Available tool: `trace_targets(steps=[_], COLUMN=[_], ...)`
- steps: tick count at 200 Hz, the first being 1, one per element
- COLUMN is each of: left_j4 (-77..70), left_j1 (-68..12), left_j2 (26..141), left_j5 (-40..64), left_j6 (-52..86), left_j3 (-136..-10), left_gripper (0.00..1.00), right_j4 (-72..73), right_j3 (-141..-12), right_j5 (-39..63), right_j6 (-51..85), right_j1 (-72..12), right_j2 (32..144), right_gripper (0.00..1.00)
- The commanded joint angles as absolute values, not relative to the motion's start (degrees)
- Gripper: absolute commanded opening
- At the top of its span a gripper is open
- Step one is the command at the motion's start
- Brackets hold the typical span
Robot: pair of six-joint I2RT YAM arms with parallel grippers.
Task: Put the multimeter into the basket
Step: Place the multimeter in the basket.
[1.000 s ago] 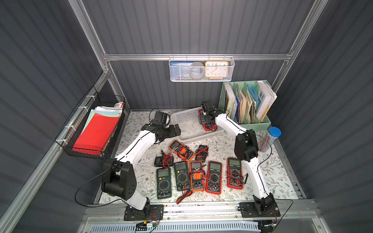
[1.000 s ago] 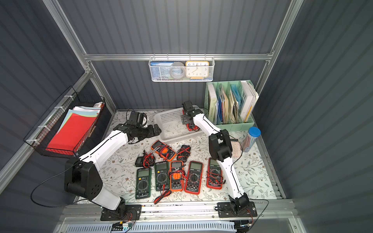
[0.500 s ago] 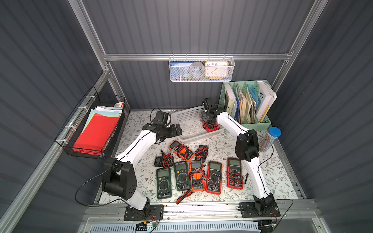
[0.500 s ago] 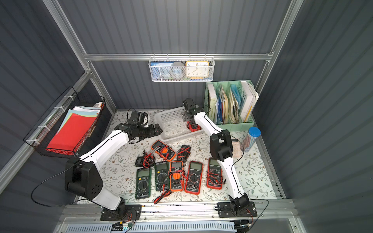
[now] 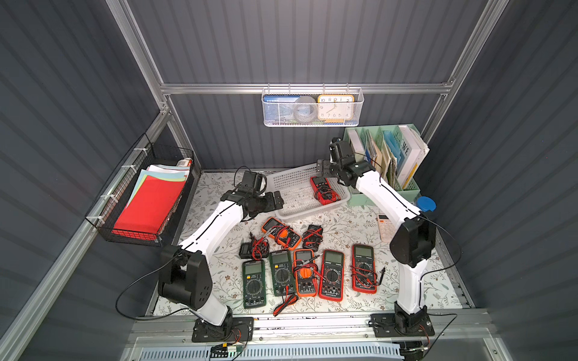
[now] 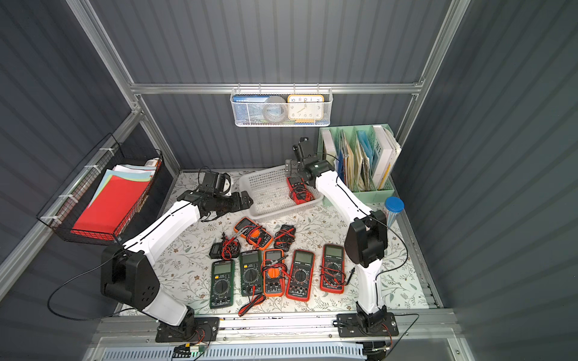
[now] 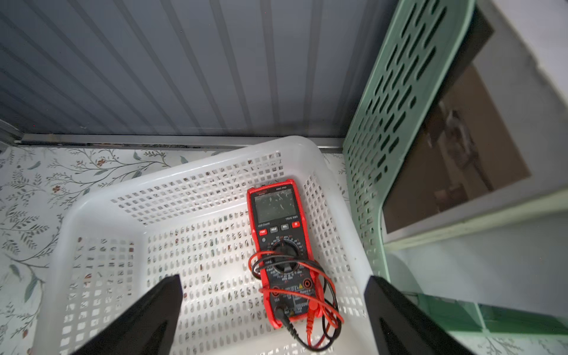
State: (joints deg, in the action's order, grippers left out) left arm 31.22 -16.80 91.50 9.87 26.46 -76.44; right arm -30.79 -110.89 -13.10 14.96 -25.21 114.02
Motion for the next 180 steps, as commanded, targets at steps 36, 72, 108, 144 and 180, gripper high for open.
trace_targets(steps=[36,72,108,144,180], left_j4=[32.79,31.52,29.84,29.05,28.74], left_j1=[-23.51,-28.86,-34.03,-37.6,-39.67], left_j2=[87.58,85.63,85.87,87.33,88.92], left_j5=[7.6,4.91,2.85,2.19,2.46], left_j6=[26.33,28.39,30.78,32.11,31.93], left_j3=[-73.61,-70.19,-68.48,-68.52,-70.28], left_gripper=[0.99,0.99,0.99,0.99,0.99], right_j4=[-31.04,-33.02,-36.07,-41.03,-46.62], right_j3=[-92.73,-80.98,-68.34,-59.6,-54.89], right_j5=[-10.42,-12.26,-16.1,-17.47,-14.36], right_j6=[24.73,28.74,32.53,33.89,36.02], right_j1=[-25.14,-25.1,-25.14,-25.14,-25.14], right_j2=[100.37,91.0,81.12,73.85,70.54], right_gripper=[0.98,0.98,0.98,0.99,0.99])
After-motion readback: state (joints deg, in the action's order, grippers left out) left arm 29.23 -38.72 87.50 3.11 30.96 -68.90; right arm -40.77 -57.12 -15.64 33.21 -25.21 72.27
